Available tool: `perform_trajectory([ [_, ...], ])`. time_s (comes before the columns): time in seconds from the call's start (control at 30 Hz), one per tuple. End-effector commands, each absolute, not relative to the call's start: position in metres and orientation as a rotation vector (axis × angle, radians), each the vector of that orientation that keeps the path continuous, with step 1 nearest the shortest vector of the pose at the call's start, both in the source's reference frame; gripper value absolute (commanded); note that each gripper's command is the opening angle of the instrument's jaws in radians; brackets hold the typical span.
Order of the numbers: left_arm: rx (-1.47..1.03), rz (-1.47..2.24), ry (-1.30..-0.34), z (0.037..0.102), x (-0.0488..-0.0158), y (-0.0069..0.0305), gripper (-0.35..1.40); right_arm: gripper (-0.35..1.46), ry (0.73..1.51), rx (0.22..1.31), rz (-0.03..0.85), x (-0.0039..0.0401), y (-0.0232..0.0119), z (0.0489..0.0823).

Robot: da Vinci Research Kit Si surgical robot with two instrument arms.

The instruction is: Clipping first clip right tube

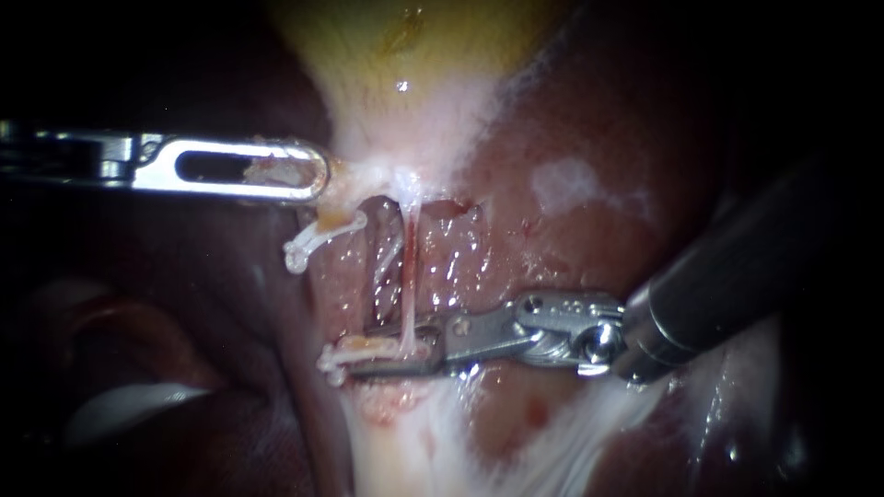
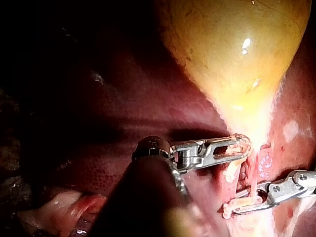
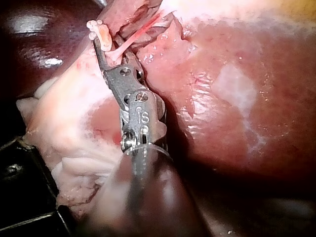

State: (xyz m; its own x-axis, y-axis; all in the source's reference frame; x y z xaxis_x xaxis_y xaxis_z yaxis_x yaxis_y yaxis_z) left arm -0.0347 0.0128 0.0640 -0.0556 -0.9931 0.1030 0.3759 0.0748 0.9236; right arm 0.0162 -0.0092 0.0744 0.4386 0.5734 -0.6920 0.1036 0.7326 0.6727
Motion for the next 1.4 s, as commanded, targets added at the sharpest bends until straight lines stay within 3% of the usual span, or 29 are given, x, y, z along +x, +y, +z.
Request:
perform_trajectory([
  [0.03,0.824,-1.353,-1.016,0.064,-0.0348,0.0128,-0.35,-0.16,1.098,0.72,0.325,0.0162,-0.0092,0.0744],
  [0.63,0.823,-1.353,-1.016,0.064,-0.0347,0.0127,-0.35,-0.14,1.098,0.72,0.324,0.0161,-0.0092,0.0744],
  [1.0,0.823,-1.353,-1.016,0.064,-0.0347,0.0127,-0.35,0.41,1.108,0.724,0.333,0.016,-0.0091,0.0743],
  [1.4,0.823,-1.353,-1.016,0.064,-0.0347,0.0127,-0.35,0.5,1.141,0.673,0.323,0.0164,-0.0088,0.0743],
])
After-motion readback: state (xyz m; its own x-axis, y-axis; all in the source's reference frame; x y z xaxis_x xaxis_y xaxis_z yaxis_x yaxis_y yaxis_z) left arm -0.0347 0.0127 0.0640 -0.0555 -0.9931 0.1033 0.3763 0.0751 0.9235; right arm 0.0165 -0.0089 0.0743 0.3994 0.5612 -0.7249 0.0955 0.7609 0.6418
